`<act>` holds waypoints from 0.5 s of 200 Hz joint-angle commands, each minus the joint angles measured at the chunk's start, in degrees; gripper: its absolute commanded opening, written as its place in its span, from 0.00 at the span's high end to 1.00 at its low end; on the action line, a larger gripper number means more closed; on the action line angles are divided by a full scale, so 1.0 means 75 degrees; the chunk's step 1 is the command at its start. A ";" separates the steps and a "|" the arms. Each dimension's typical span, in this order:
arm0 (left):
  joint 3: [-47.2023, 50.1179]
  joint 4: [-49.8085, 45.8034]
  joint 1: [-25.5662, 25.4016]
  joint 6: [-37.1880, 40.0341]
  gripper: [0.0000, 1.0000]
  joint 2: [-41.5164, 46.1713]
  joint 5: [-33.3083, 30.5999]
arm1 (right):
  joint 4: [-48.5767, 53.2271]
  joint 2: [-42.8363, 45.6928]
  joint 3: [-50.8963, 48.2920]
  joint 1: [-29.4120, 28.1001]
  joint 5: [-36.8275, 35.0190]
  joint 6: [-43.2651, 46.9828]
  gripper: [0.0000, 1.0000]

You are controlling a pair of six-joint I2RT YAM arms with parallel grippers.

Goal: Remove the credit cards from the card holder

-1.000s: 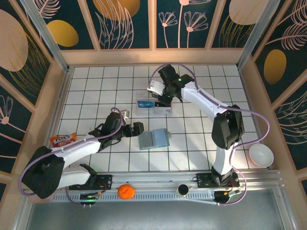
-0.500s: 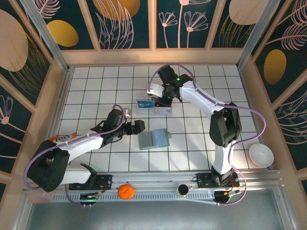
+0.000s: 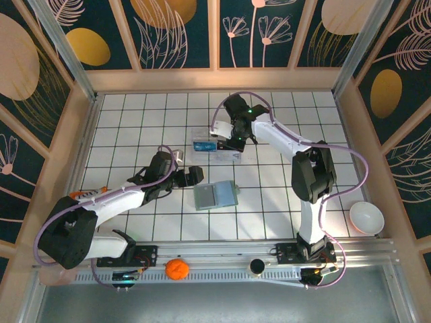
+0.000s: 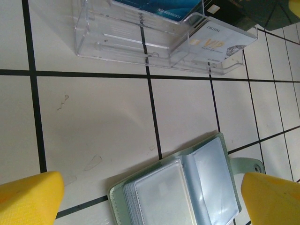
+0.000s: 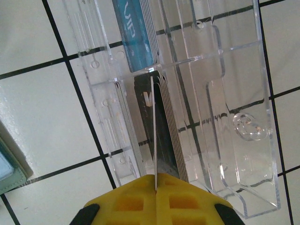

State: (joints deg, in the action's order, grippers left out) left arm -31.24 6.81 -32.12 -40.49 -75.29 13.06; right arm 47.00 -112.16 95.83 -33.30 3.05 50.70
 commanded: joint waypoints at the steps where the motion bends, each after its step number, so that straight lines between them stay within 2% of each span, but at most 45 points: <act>1: -0.0182 -0.0240 0.0076 0.0088 0.04 -0.0046 -0.0054 | 0.0204 -0.0108 -0.0016 0.0032 -0.0194 0.0453 0.98; 100: -0.0182 -0.0208 0.0090 0.0054 0.04 -0.0127 -0.0030 | 0.0137 -0.0211 -0.0016 -0.0116 -0.0219 0.0518 0.95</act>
State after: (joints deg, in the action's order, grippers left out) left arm -31.53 6.13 -31.83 -40.49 -75.64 13.04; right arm 46.98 -112.68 95.83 -33.43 2.37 52.60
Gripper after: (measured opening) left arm 0.965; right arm 0.049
